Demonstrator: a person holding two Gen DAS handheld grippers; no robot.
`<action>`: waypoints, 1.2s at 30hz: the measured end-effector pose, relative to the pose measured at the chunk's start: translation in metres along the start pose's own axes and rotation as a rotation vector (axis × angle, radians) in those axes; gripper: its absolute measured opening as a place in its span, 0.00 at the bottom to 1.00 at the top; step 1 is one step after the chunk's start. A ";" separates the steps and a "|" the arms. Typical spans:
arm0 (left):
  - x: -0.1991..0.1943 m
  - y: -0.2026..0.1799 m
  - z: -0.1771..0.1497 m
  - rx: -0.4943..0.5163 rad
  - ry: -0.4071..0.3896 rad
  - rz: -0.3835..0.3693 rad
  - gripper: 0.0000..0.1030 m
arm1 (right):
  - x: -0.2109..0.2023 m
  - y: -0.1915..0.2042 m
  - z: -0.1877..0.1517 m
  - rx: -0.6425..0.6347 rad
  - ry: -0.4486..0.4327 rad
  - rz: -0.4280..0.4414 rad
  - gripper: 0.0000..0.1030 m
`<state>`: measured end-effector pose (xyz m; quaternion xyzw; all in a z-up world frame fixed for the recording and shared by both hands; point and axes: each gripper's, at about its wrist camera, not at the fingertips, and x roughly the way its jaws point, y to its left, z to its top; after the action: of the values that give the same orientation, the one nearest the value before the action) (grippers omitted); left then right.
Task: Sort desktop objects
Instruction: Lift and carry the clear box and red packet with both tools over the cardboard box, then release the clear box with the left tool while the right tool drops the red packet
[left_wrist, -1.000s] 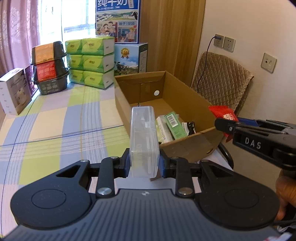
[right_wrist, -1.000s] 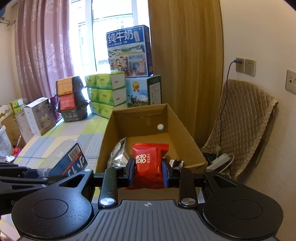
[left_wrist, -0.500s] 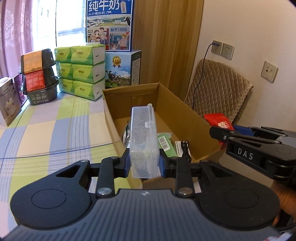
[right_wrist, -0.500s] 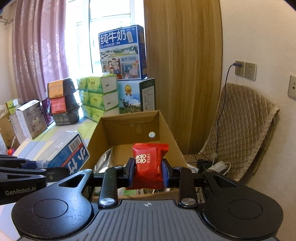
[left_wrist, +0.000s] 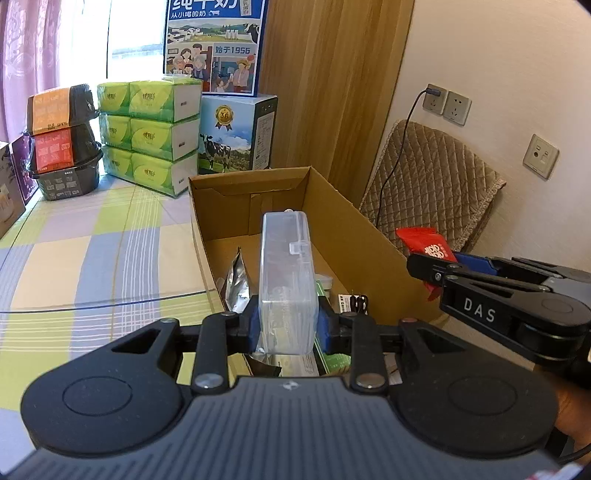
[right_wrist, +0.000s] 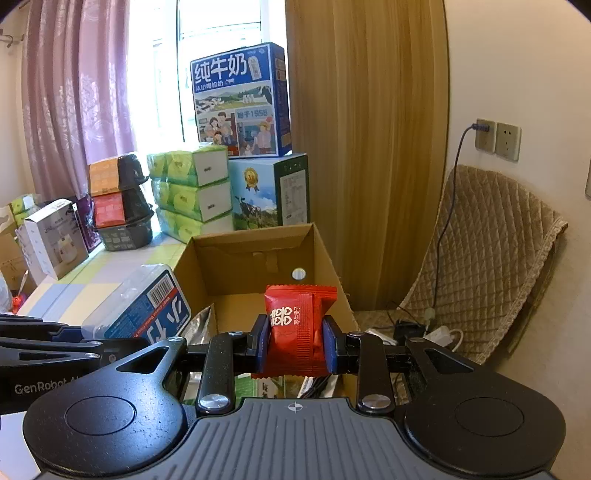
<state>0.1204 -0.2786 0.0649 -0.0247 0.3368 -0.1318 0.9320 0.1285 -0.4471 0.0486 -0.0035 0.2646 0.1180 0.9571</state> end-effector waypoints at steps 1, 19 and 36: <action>0.001 0.000 0.000 -0.004 0.000 0.001 0.24 | 0.001 -0.001 0.001 0.000 0.001 0.000 0.26; 0.024 0.007 0.007 -0.025 0.010 0.012 0.24 | 0.025 -0.007 0.006 -0.015 0.022 -0.004 0.26; 0.039 0.013 0.016 0.010 0.012 0.041 0.32 | 0.031 -0.017 0.008 -0.006 0.029 -0.022 0.26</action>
<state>0.1621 -0.2772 0.0509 -0.0124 0.3422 -0.1144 0.9326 0.1624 -0.4558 0.0389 -0.0111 0.2783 0.1084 0.9543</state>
